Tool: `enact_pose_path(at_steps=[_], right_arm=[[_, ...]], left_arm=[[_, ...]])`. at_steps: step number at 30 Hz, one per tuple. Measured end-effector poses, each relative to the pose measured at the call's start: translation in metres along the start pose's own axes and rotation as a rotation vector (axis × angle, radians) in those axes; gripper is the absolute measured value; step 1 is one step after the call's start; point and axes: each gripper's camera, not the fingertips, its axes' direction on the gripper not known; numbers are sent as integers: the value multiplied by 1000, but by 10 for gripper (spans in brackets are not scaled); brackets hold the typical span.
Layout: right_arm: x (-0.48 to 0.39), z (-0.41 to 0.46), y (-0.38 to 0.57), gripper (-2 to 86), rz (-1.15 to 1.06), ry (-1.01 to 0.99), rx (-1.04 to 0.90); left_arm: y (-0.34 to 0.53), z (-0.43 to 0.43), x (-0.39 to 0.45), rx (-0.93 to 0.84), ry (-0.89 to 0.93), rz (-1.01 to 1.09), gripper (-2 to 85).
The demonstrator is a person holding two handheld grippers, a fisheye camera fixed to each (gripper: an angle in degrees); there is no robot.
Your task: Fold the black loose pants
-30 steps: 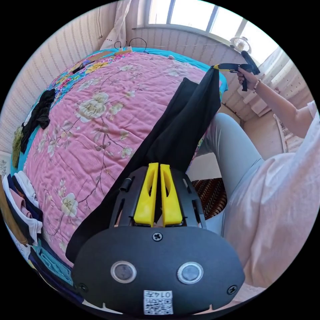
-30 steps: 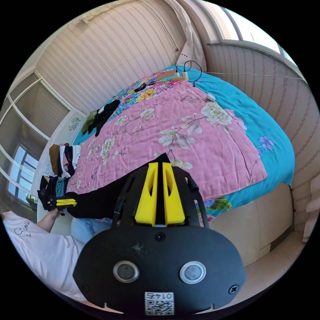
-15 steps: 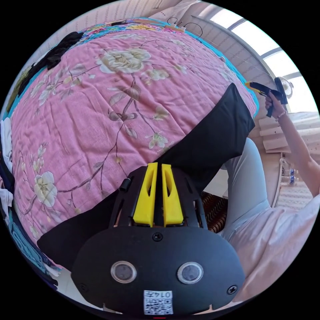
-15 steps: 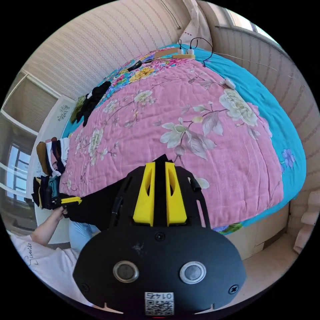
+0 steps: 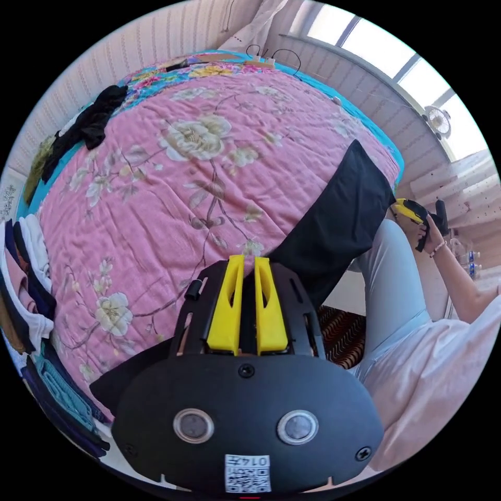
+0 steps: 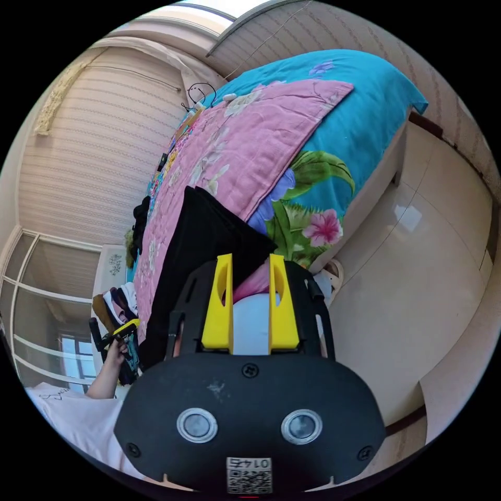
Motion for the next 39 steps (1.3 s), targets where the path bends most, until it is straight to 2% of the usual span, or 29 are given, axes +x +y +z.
enact_pose_path(at_steps=[2, 5, 9, 13, 18, 21, 26, 29, 32, 36, 39], right_arm=[[4, 0, -2, 117, -21, 18, -11], [21, -5, -3, 125, -8, -2, 6], [43, -24, 5, 128, 23, -140, 106], [58, -22, 3, 123, 20, -93, 113], [74, -9, -13, 25, -1, -103, 46], [88, -18, -12, 8, -17, -149, 91], [107, -29, -12, 5, -36, -165, 122], [117, -15, -17, 17, -45, -145, 94], [126, 6, -22, 57, -6, -168, 52], [124, 13, -21, 111, -86, -105, 136], [123, 43, -29, 126, -131, -141, 91]], left_arm=[[-25, -17, 9, 37, -33, 47, 42], [-82, -22, 36, 66, 56, 151, 51], [-172, 11, 96, 26, 157, 284, 61], [-243, 52, 146, -21, 273, 310, 65], [-309, 120, 199, -159, 284, 313, 77], [-324, 143, 218, -228, 233, 349, 37], [-333, 134, 237, -151, 251, 449, 4], [-332, 152, 242, -182, 191, 474, 23], [-334, 165, 231, -228, 244, 395, 50], [-331, 146, 211, -105, 264, 404, 65], [-323, 162, 202, -114, 252, 408, 95]])
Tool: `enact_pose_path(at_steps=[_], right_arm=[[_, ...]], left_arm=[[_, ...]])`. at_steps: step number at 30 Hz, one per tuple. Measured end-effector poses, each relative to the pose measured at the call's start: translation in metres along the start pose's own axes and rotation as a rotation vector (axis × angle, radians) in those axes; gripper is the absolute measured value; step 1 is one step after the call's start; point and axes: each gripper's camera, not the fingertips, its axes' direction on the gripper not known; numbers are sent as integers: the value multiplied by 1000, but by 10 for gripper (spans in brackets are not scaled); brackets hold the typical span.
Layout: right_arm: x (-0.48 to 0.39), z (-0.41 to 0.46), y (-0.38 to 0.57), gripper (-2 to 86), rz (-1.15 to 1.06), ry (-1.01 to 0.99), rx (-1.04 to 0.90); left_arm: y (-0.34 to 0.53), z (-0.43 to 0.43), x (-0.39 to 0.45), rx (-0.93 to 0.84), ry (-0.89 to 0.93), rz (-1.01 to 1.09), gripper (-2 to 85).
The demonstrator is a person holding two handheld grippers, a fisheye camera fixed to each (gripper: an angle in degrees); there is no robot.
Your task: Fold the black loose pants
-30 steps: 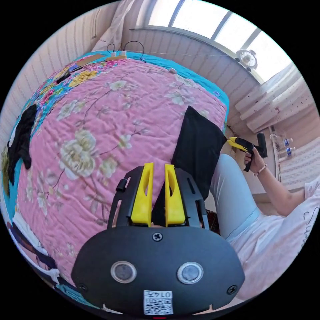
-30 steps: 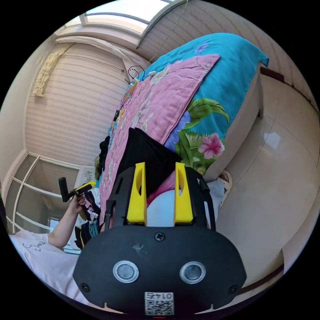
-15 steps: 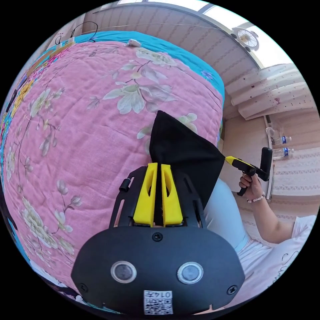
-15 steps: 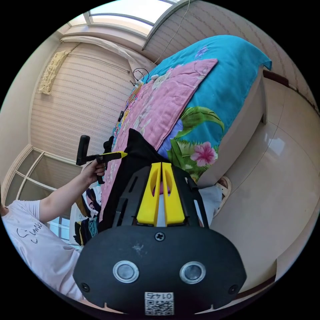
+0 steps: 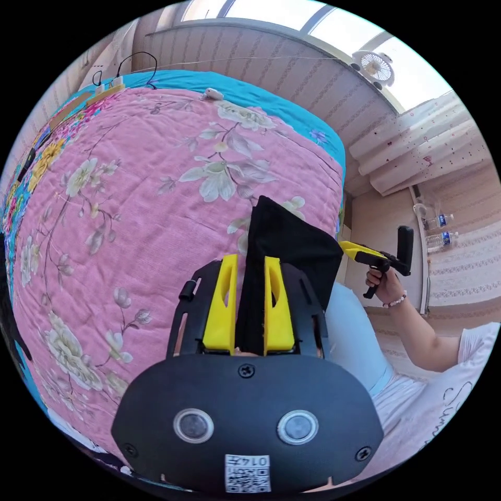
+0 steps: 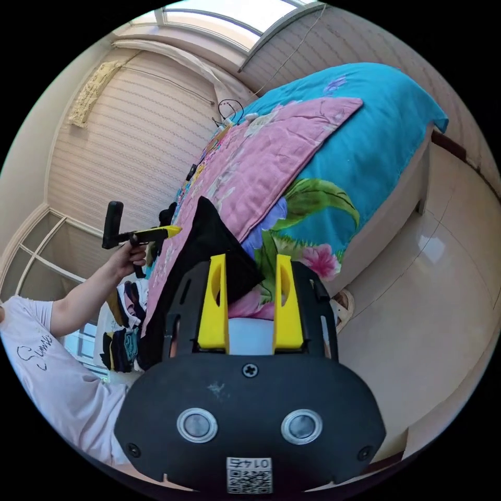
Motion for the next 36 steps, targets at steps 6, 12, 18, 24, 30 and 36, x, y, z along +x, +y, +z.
enact_pose_path(at_steps=[6, 12, 18, 24, 30, 36], right_arm=[[-15, 53, 8, 48, -124, 69, -150], [-19, 66, 10, 22, -170, -61, -166], [-25, 101, 10, 20, -207, -34, -142], [19, 181, 25, 45, -40, 47, -204], [-11, 223, 56, 77, -154, 408, -211], [-139, 332, 80, 78, -584, 332, -302]], left_arm=[[37, 55, -6, -103, 24, 52, 14], [75, 58, -6, -48, 13, 117, -6], [120, 86, -14, -19, -13, 126, 3], [202, 120, -52, 34, 69, -110, 52], [441, 60, -67, 352, -53, -231, 52], [791, 69, -78, 547, -171, -897, 61]])
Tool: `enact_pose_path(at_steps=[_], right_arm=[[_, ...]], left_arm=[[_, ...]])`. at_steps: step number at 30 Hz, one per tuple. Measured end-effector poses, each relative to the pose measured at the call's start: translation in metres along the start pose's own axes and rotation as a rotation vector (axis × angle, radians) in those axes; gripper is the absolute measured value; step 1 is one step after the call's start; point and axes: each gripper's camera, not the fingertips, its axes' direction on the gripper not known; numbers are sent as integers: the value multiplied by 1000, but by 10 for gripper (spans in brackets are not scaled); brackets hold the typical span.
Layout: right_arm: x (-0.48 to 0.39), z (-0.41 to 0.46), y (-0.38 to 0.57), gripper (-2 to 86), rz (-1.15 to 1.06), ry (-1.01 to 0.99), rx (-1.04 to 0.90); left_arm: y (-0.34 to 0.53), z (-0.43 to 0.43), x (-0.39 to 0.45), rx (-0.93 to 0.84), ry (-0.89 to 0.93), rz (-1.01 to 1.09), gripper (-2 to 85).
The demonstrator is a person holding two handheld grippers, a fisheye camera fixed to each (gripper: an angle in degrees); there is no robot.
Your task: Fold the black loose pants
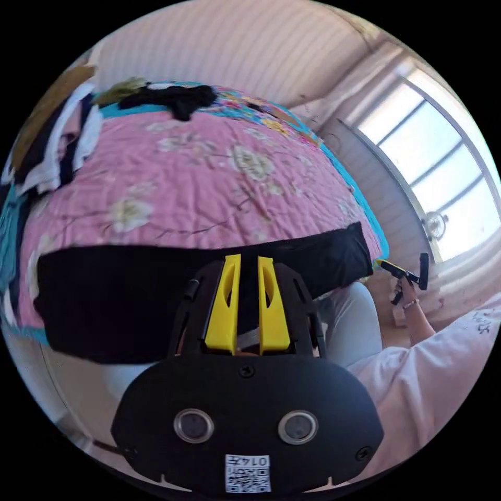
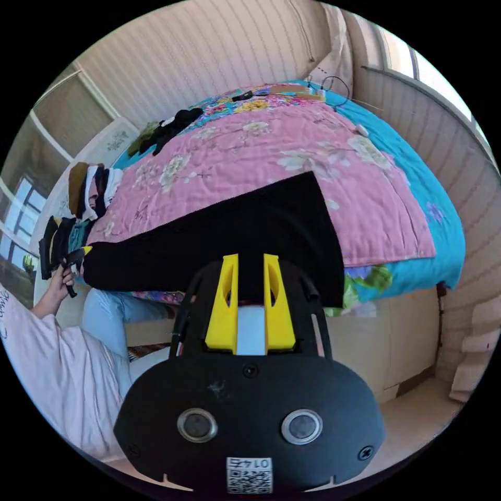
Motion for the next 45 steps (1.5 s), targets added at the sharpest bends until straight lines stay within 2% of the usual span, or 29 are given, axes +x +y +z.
enact_pose_path(at_steps=[3, 4, 6, 8, 12, 16, 18, 22, 24, 26, 28, 29, 32, 34, 37, 38, 39, 42, 45], right_arm=[[-109, 52, -59, 79, -273, -149, -21], [-134, 63, -70, 79, -328, -184, -35], [-244, 108, -106, 81, -559, -310, -77], [-330, 143, -121, 85, -731, -383, -111], [-510, 230, -127, 115, -1045, -473, -225], [-619, 316, -122, 141, -1124, -497, -349], [-669, 373, -114, 152, -1158, -427, -409], [-707, 450, -107, 128, -1102, -365, -525], [-714, 481, -105, 47, -1061, -402, -624], [-717, 479, -99, 16, -1118, -537, -637], [-719, 462, -87, 9, -1227, -759, -641], [-722, 453, -75, 6, -1311, -888, -705], [-736, 440, -38, 3, -1512, -1015, -853], [-748, 444, -14, 2, -1593, -1024, -930], [-766, 464, 12, 2, -1658, -964, -987], [-771, 474, 14, 2, -1652, -936, -977], [-775, 482, 12, 2, -1629, -919, -959], [-781, 505, -5, 4, -1549, -819, -887], [-789, 532, -17, 9, -1490, -619, -802]], left_arm=[[96, -49, -116, 137, -97, -330, 61], [114, -57, -135, 171, -109, -381, 61], [172, -82, -197, 286, -156, -484, 63], [202, -91, -236, 334, -176, -502, 65], [234, -90, -324, 363, -103, -448, 68], [249, -82, -395, 351, -99, -442, 65], [256, -69, -442, 319, -75, -458, 66], [256, -44, -495, 255, -22, -414, 75], [257, -28, -520, 204, -40, -383, 73], [263, -24, -540, 201, -26, -360, 62], [274, -23, -561, 216, 23, -363, 41], [282, -24, -574, 235, 64, -369, 19], [298, -26, -603, 268, 66, -380, -4], [301, -26, -614, 262, 98, -346, -7], [305, -42, -610, 315, 143, -132, -9], [305, -44, -606, 292, 192, -21, -9], [304, -38, -604, 191, 239, 61, -10], [313, -13, -614, -72, 197, 119, -10], [331, -7, -644, -76, 156, -3, -9]])
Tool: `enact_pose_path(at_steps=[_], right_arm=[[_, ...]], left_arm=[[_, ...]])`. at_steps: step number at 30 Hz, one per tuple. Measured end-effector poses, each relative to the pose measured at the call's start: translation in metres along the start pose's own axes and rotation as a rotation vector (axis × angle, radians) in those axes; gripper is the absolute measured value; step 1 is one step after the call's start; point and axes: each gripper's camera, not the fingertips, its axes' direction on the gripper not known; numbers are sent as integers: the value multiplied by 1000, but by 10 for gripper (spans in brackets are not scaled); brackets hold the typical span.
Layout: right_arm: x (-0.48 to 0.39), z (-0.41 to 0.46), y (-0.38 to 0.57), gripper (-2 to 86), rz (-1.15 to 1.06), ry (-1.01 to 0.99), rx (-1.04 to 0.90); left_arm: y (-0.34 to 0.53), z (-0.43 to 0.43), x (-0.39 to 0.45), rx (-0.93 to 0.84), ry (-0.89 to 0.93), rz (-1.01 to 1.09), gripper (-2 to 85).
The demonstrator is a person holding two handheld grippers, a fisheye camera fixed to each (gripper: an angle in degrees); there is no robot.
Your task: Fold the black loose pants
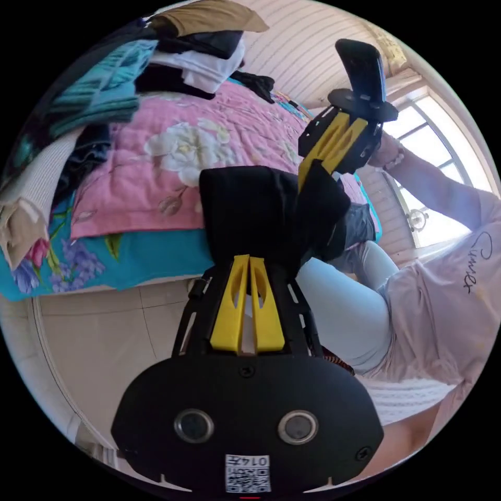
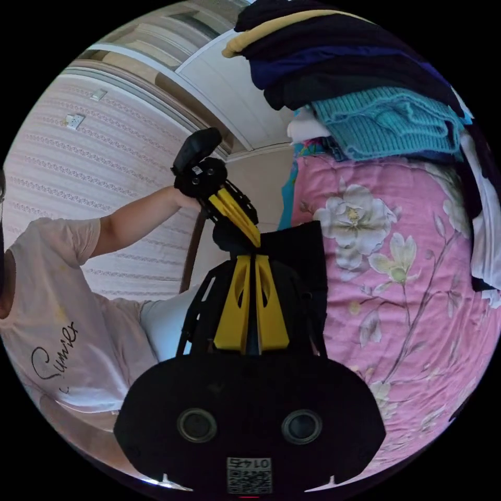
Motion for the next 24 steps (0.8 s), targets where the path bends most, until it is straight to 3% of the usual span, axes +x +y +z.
enact_pose_path(at_steps=[7, 12, 15, 19, 21, 24], right_arm=[[25, 18, -18, 66, 153, 299, -15], [27, 27, -10, 148, 143, 259, -12], [37, 40, -2, 127, 203, 220, -9], [27, 37, 1, 56, 183, 219, -9], [20, 24, 8, 30, 159, 156, 8], [11, -17, 28, 17, 149, 102, 112]], left_arm=[[61, -22, -31, 279, -47, -256, 6], [102, -3, -36, 427, 71, -401, 113], [97, 18, -33, 441, 83, -460, 133], [85, 30, -32, 525, 194, -502, 73], [75, 16, -15, 548, 168, -453, 10], [57, -19, 31, 600, 92, -324, -4]])
